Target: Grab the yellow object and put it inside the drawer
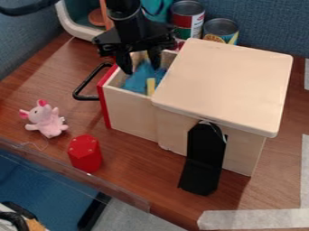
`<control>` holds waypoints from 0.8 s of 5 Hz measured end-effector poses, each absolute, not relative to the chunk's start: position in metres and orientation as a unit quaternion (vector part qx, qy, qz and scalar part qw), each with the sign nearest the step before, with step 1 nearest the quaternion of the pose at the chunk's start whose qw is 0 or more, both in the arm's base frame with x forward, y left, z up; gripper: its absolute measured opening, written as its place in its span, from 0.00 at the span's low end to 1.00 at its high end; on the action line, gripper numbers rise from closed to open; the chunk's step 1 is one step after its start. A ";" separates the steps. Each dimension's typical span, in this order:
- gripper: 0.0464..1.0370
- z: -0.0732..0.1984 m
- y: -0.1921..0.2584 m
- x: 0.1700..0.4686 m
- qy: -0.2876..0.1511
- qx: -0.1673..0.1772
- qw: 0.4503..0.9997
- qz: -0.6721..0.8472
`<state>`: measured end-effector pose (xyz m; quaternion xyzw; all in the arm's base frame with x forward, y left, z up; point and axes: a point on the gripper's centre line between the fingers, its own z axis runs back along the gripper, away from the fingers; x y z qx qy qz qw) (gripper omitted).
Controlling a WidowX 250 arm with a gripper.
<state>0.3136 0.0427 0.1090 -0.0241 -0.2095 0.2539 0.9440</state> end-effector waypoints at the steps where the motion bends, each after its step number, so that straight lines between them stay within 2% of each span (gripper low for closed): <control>1: 0.97 0.114 0.051 0.305 -0.215 -0.024 0.945 0.246; 2: 0.97 0.132 0.068 0.288 -0.231 -0.013 0.945 0.231; 3: 0.96 0.146 0.080 0.267 -0.209 -0.009 0.955 0.212; 4: 0.96 0.163 0.088 0.251 -0.139 -0.001 0.972 0.187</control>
